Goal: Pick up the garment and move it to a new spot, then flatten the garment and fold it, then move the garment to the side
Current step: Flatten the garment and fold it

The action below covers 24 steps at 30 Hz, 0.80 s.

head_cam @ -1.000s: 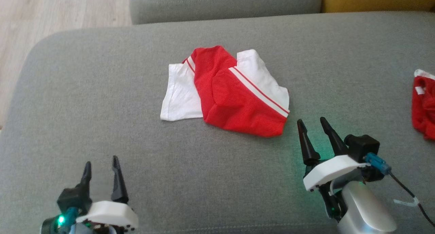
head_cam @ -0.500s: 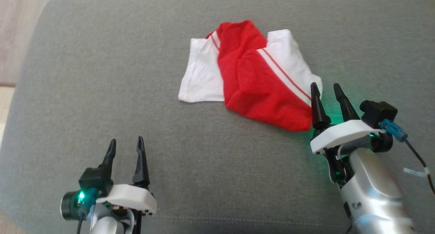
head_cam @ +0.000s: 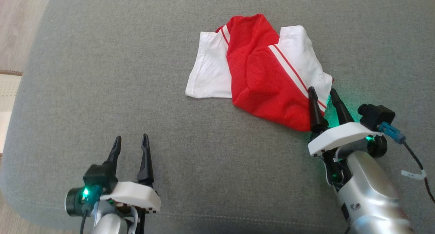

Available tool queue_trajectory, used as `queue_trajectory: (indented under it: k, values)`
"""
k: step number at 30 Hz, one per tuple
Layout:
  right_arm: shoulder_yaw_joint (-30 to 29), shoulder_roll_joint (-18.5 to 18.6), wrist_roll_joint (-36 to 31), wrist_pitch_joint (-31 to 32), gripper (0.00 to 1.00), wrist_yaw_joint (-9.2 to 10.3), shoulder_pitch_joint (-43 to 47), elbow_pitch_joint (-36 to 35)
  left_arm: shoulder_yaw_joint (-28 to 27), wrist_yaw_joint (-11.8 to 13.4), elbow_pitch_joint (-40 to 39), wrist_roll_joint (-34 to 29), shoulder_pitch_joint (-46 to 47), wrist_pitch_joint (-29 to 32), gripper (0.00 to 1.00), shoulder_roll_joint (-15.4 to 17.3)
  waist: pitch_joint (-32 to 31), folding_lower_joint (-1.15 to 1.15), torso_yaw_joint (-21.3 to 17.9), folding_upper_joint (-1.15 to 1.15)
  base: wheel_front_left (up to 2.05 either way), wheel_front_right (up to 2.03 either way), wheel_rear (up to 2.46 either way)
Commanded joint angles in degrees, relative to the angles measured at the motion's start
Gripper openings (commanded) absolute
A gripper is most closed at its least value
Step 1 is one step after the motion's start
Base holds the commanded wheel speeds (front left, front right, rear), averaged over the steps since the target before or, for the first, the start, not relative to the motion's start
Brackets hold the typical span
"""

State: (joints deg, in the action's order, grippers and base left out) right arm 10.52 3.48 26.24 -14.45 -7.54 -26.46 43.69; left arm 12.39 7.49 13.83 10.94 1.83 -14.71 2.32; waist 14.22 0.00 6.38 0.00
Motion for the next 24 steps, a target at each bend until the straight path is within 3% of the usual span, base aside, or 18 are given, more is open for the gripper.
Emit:
queue_trajectory:
  k: [1,17,19,21,22,23,24]
  values:
    - [1.8,-0.6,1.0,-0.5,1.0,0.05,-0.8,-1.1,-1.5,-0.1,-1.3,0.3,2.1,-0.3,1.0,0.6,-0.2,0.0,-0.1,0.0,0.0,0.0,0.0]
    - [5.4,-0.6,7.5,-0.5,1.0,0.05,-0.7,-1.5,-1.5,-0.5,-0.8,0.5,2.0,-0.3,1.0,0.6,-0.7,0.0,0.1,0.0,0.0,0.0,0.0]
    - [5.3,-0.6,7.5,-0.5,0.85,0.05,-1.0,-1.5,-1.4,-0.5,-0.8,0.6,2.1,-0.3,1.0,0.6,-0.7,0.0,0.2,0.0,0.0,0.0,0.0]
    - [5.0,-0.6,7.0,-0.5,0.48,0.05,-1.5,-1.9,-1.3,-0.5,-0.9,0.7,2.2,-0.3,1.0,0.6,-0.7,0.0,0.2,0.0,0.0,0.0,0.0]
    - [4.9,-0.6,6.9,-0.5,0.39,0.05,-1.6,-2.1,-1.2,-0.5,-0.9,0.7,2.2,-0.3,1.0,0.6,-0.8,0.0,0.2,0.0,0.0,0.0,0.0]
    - [4.7,-0.6,6.3,-0.5,0.0,0.05,-1.9,-2.5,-1.2,-0.4,-0.8,0.9,2.3,-0.3,1.0,0.6,-0.9,0.0,0.2,0.0,0.0,0.0,0.0]
    - [4.5,-0.6,5.9,-0.5,0.0,0.05,-2.0,-2.6,-1.2,-0.4,-0.8,0.9,2.3,-0.3,1.0,0.6,-1.0,0.0,0.2,0.0,0.0,0.0,0.0]
